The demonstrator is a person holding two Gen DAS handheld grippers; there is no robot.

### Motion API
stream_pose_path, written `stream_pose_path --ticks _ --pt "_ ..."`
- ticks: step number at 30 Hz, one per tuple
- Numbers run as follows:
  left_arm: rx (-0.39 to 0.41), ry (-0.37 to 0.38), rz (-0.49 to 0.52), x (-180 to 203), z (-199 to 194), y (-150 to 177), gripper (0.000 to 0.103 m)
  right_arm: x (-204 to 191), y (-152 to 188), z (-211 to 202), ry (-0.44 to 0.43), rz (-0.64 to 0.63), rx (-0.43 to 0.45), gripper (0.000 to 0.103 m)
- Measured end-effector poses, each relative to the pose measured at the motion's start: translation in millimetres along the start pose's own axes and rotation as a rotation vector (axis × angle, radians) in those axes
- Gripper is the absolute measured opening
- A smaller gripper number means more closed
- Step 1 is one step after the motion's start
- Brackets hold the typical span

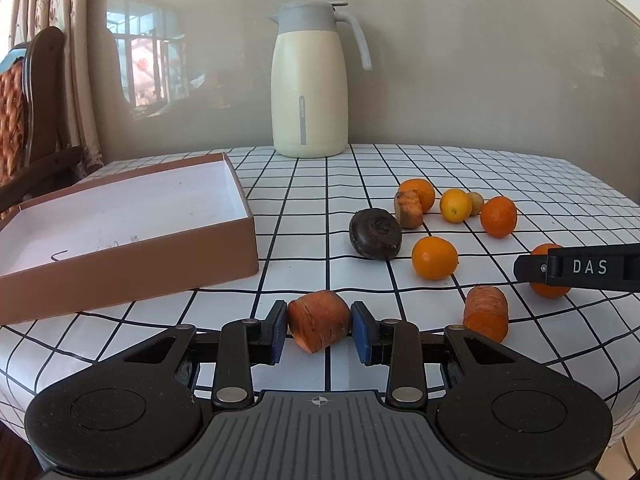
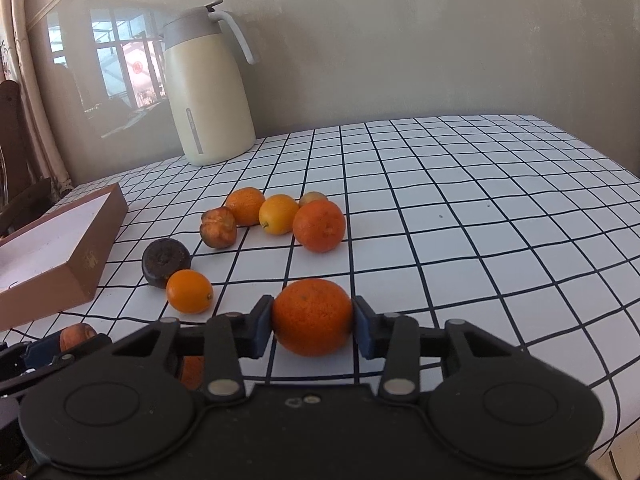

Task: Organize fruits
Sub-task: 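Carry the carrot chunk and the orange over the white cardboard box with both tools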

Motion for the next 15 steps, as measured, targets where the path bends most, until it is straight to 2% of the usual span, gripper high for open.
stream_pose_path --ticks 15 --pt "0.044 -0.056 -0.031 -38 -26 -3 0.035 -49 10 -42 -0.105 -0.113 0.062 0.033"
Point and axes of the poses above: each gripper's, at about its wrist camera, not at the fingertips, and z roughly the way its jaws point, x to its right, y to its underside, the point moved 8 cm from there along z, roughly the way its jaws point, and after that the axes turned 2 degrees about -x, right-handed, at the moved point
